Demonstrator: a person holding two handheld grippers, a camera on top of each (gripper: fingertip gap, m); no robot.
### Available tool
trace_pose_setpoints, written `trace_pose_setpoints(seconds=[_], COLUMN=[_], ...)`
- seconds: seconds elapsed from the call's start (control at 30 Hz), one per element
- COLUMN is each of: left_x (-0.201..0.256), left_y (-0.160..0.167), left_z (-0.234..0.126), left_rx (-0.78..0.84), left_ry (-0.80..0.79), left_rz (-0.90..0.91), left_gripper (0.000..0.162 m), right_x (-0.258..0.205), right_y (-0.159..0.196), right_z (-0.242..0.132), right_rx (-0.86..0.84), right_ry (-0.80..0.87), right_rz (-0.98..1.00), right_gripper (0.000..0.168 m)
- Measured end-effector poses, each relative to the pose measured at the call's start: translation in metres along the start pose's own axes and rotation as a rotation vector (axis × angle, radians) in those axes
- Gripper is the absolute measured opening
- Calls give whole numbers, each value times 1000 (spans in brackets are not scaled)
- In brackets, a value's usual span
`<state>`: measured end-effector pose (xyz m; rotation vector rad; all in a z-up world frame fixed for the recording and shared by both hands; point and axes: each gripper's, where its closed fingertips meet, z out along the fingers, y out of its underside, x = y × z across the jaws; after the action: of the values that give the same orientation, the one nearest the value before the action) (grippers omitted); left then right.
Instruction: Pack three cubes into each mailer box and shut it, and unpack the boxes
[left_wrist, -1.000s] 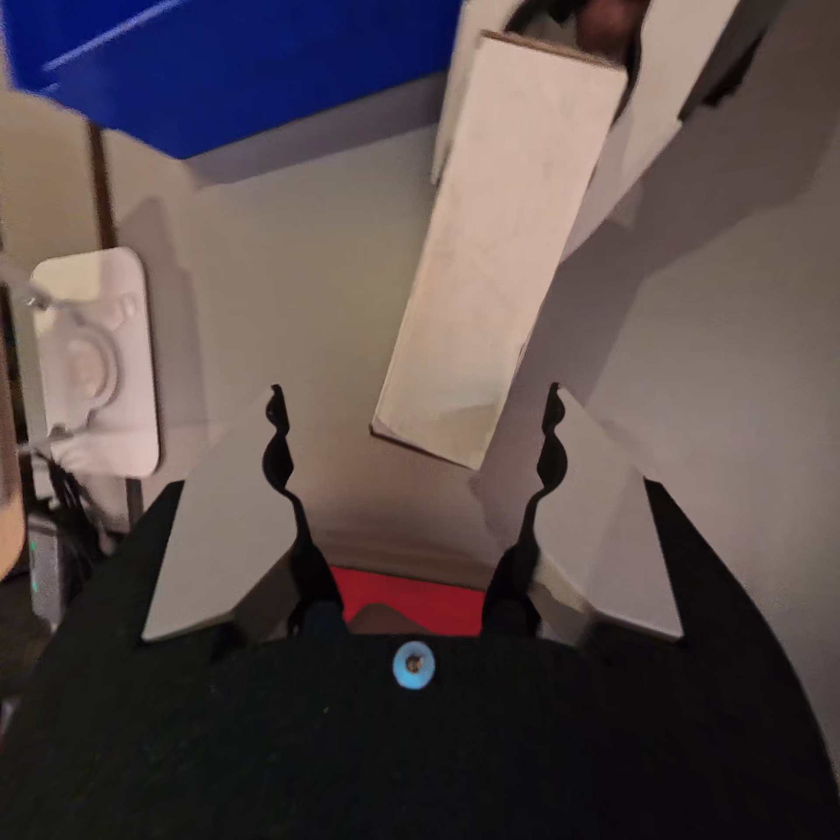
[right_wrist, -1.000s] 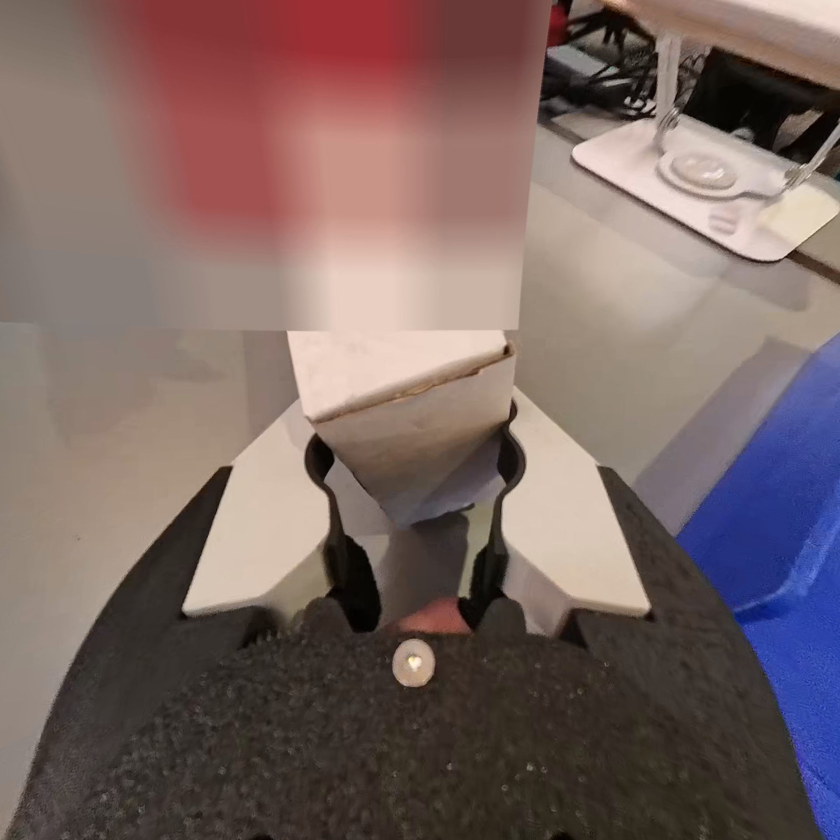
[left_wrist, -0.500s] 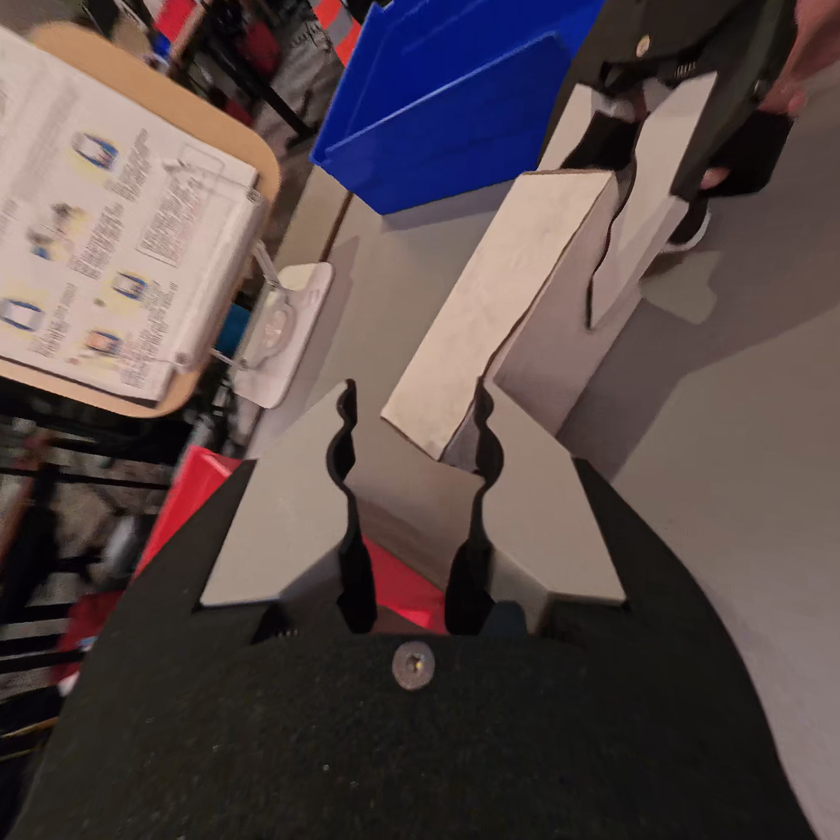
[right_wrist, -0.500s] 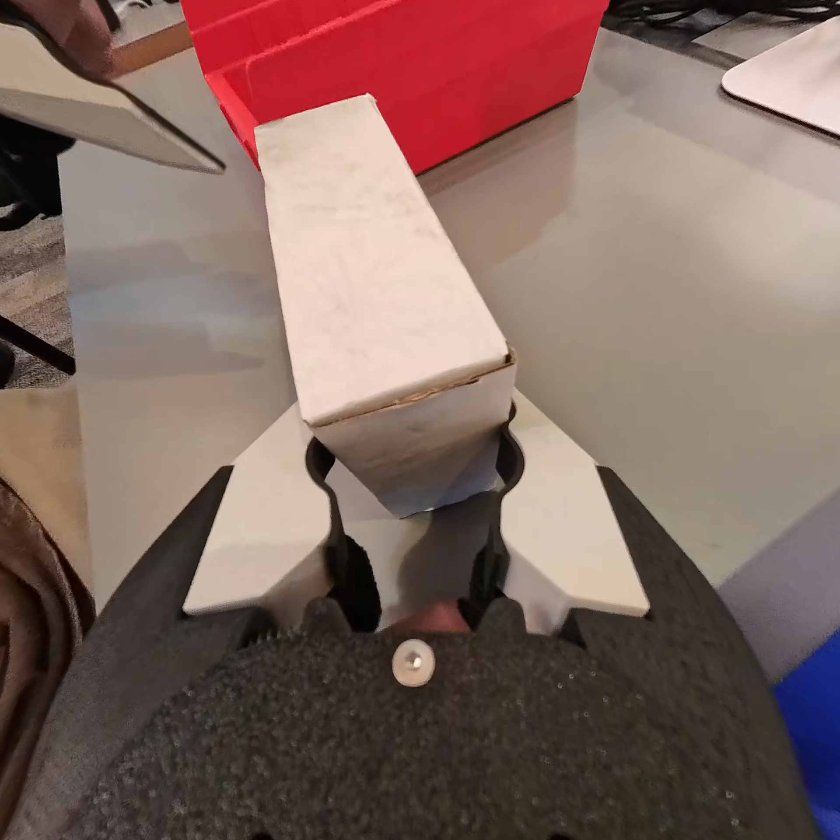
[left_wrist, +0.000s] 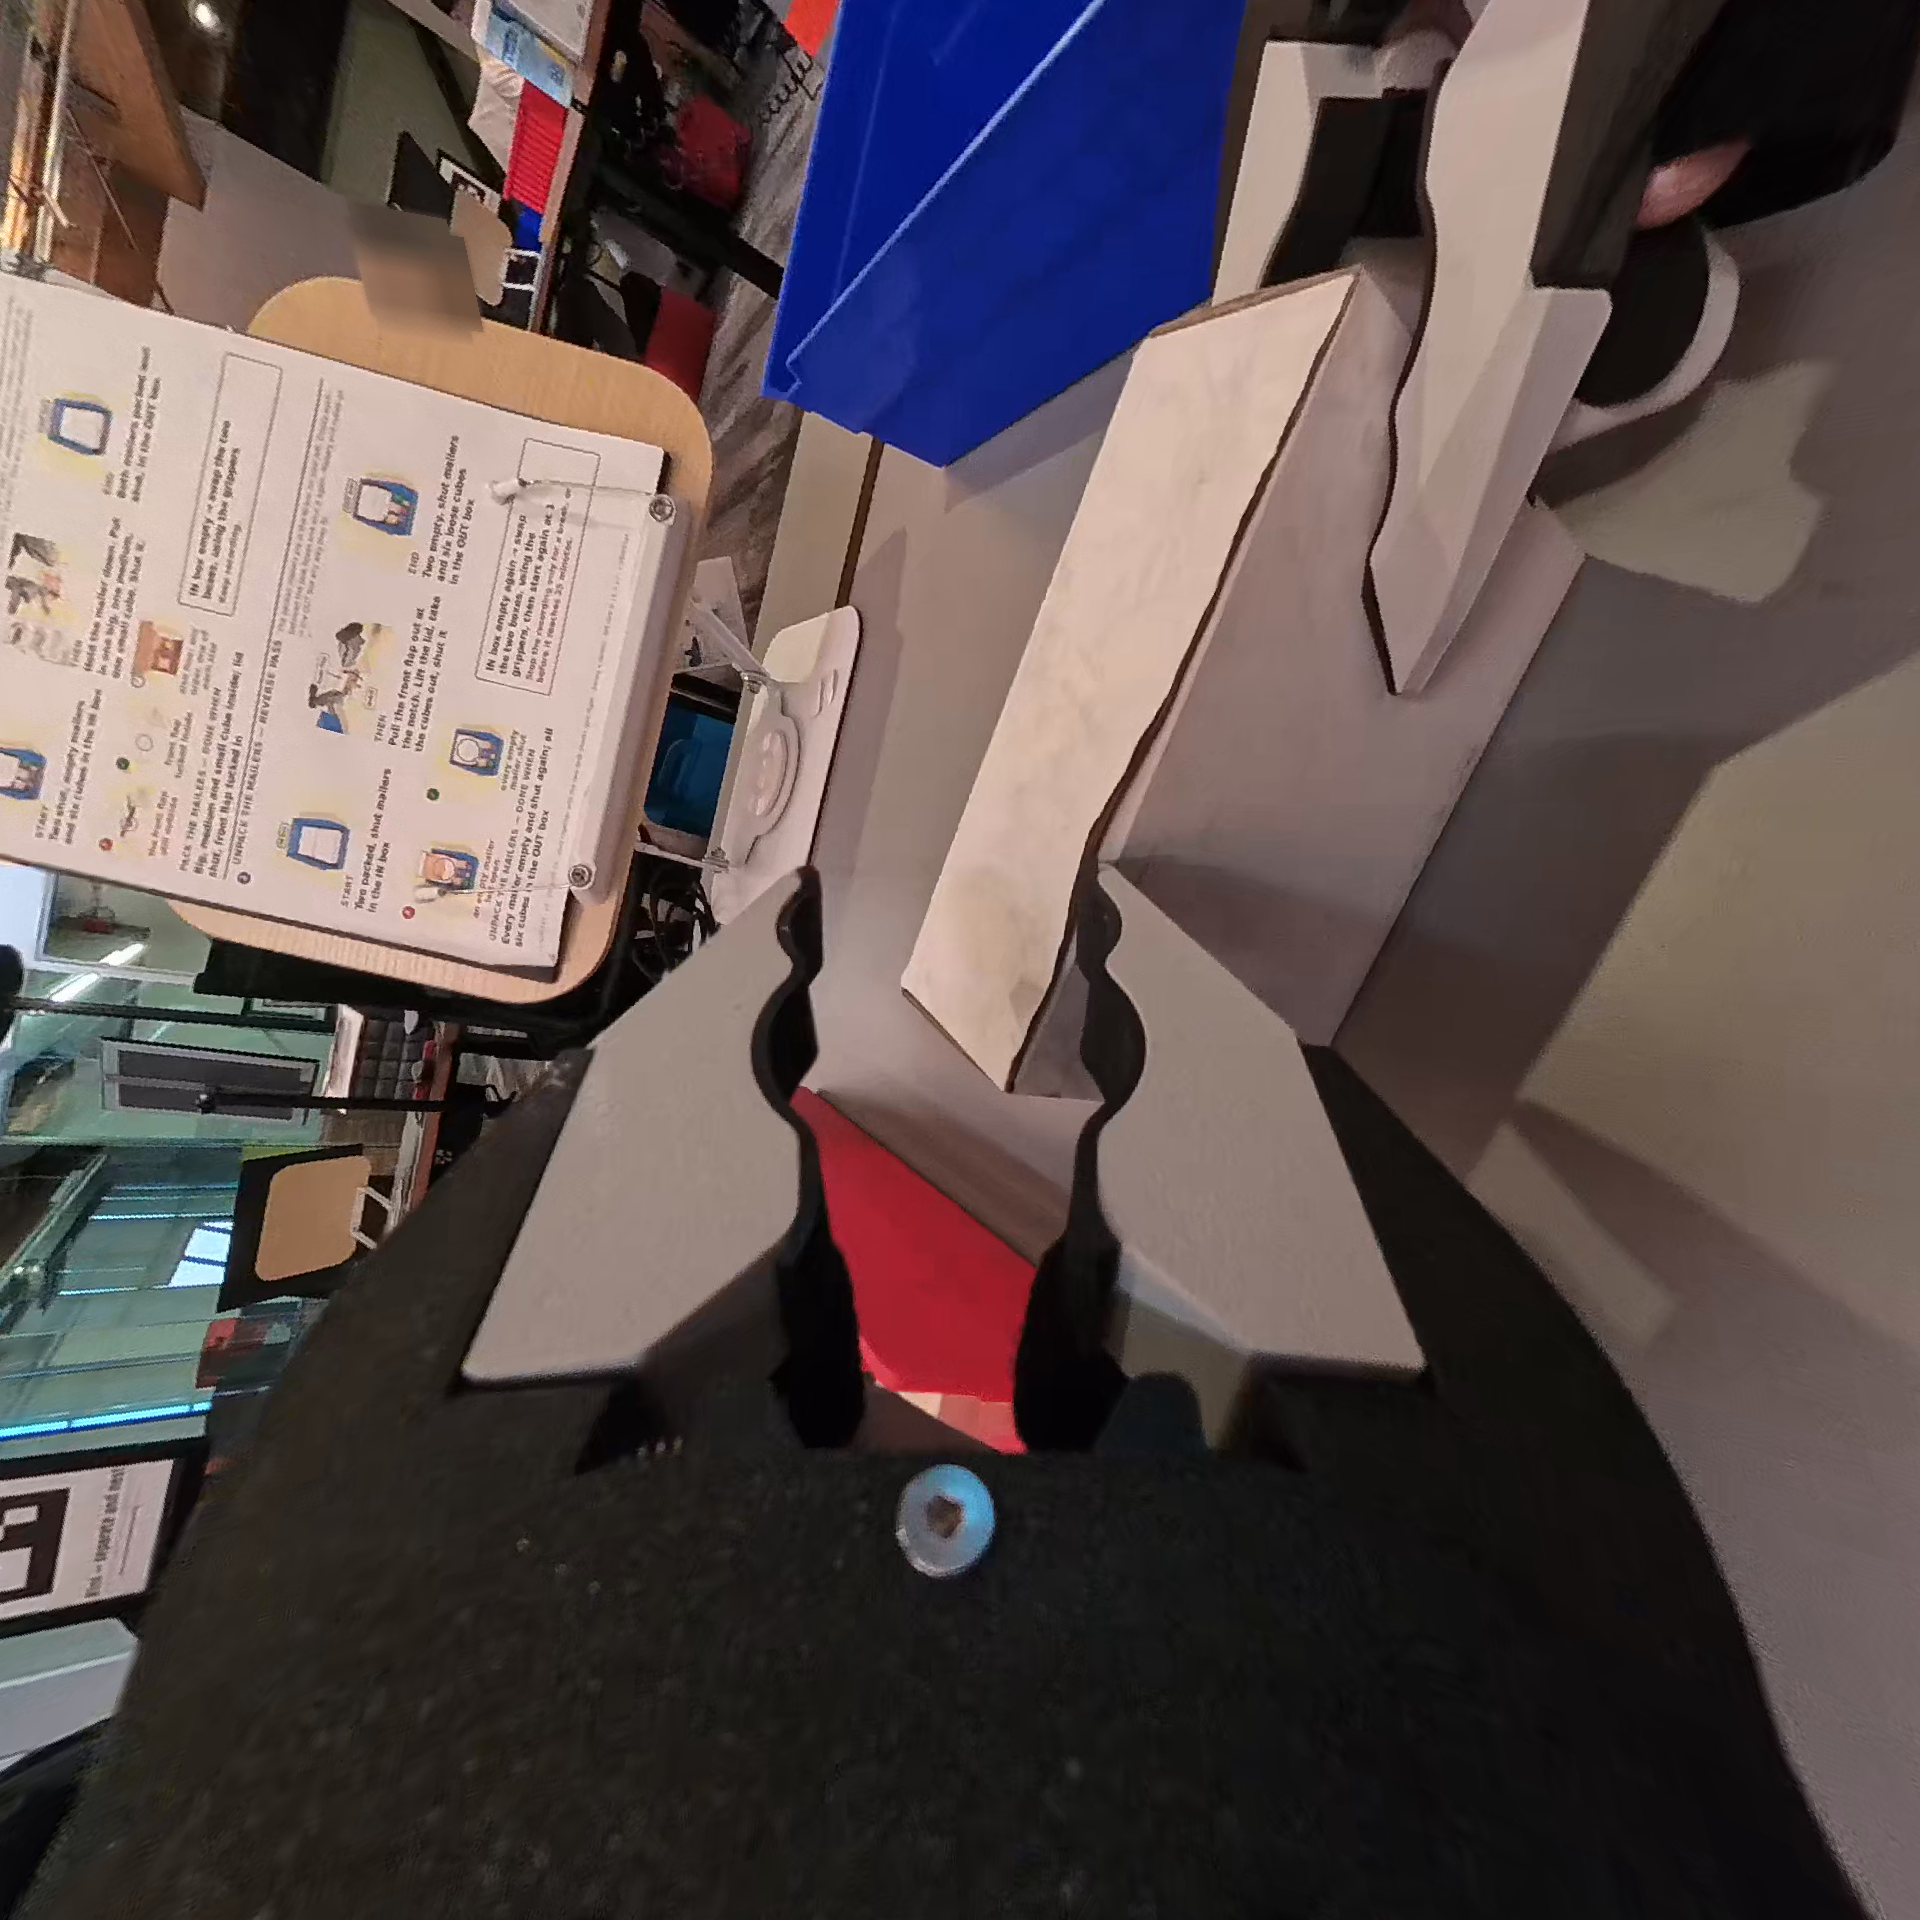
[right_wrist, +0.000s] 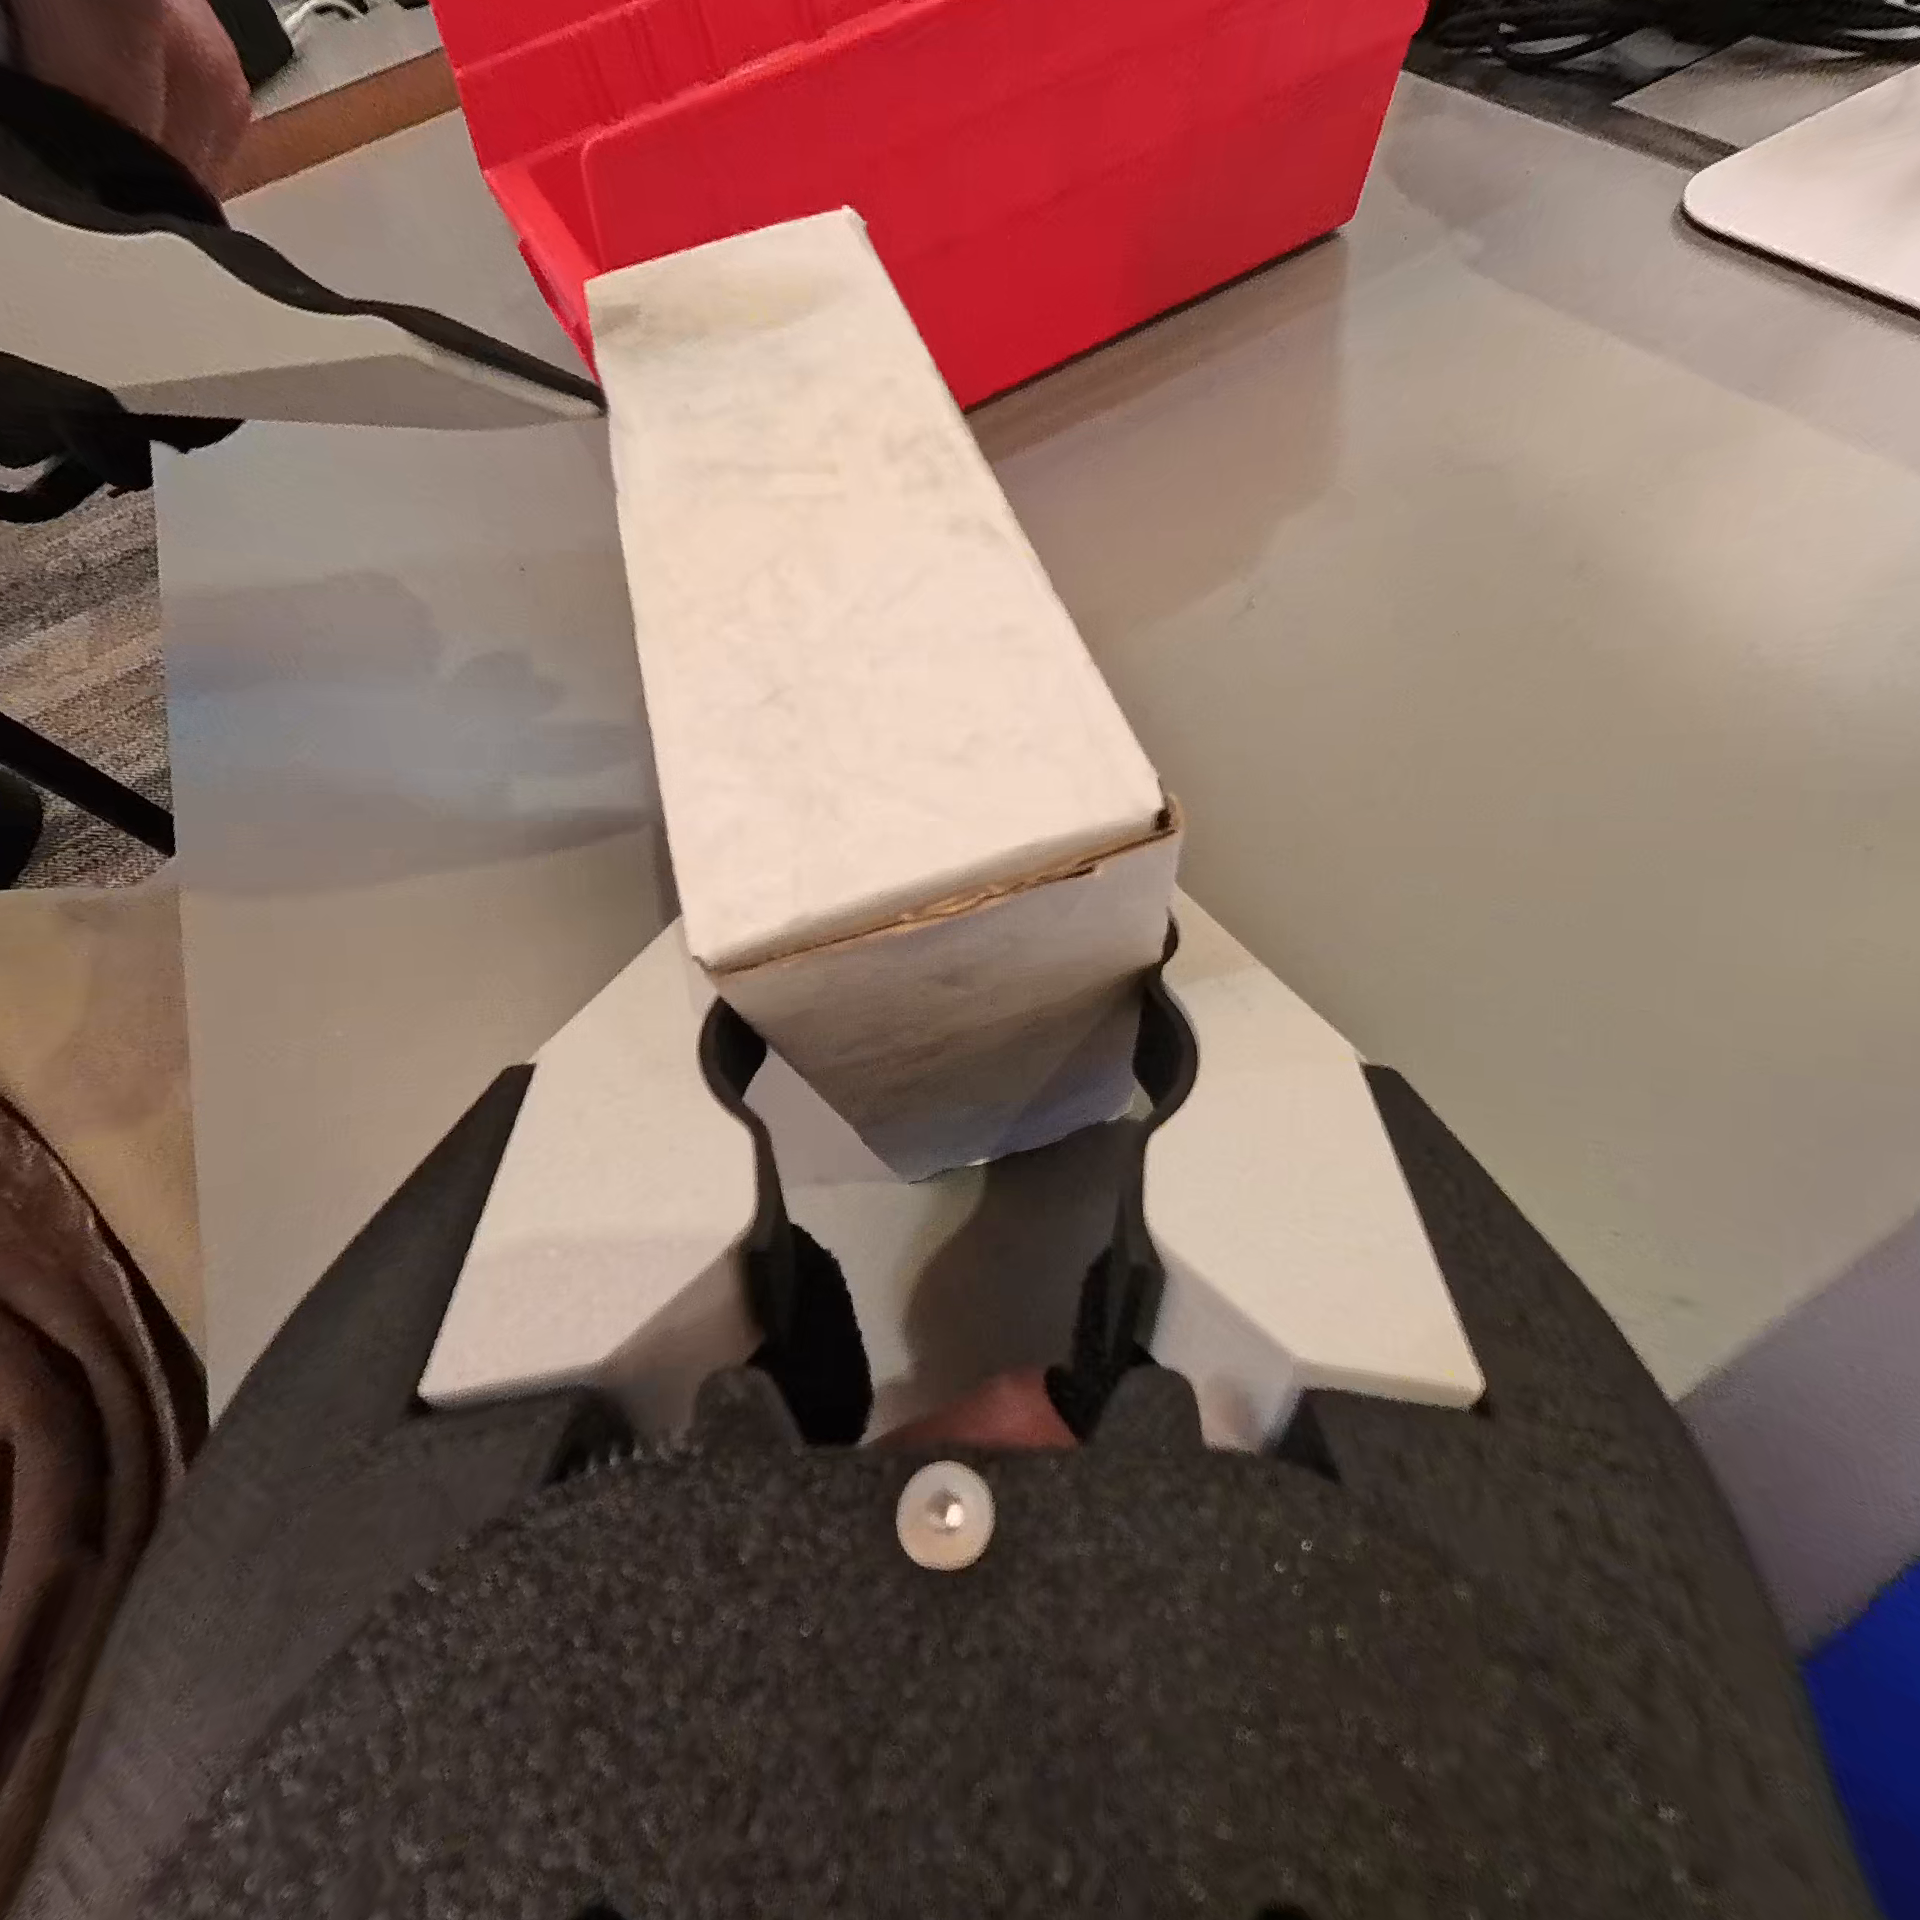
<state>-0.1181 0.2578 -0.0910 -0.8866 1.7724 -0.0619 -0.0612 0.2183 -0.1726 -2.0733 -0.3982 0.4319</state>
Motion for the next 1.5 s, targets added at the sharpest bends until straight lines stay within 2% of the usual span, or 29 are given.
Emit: trace_pose_setpoints(seconds=[0.3, 0.5, 0.67, 0.8, 0.87, 0.93, 1.13, 1.27, 1.37, 1.5], left_x=[3, 7, 12, 18, 22, 24, 27, 22, 31, 36], left_y=[-4, -4, -6, -2, 2, 2, -4, -18, -18, -8], left_z=[3, 8, 10, 7, 6, 8, 7, 1, 0, 3], left_rx=[-46, -73, -91, -118, -134, -129, -87, -16, -7, -42], left_ry=[-57, -42, 108, 265, 296, 272, 232, 188, 239, 238], left_rz=[173, 294, 339, 345, 362, 380, 302, 214, 121, 117], left_gripper=[37, 24, 20, 10, 0, 0, 0, 0, 0, 0], right_x=[1, 2, 5, 4, 6, 10, 20, 28, 32, 22], right_y=[2, -3, -1, -6, -11, -15, -11, -7, -1, 6], right_z=[-5, -10, -13, -14, -15, -18, -25, -28, -26, -20], right_rx=[-14, -5, -9, 2, 17, 23, -42, -61, -106, -62], right_ry=[33, 63, 74, 97, 140, 194, 349, 377, 401, 311], right_rz=[-47, -126, -170, -225, -276, -337, -542, -561, -600, -471], right_gripper=[69, 66, 65, 65, 66, 66, 66, 66, 66, 67])
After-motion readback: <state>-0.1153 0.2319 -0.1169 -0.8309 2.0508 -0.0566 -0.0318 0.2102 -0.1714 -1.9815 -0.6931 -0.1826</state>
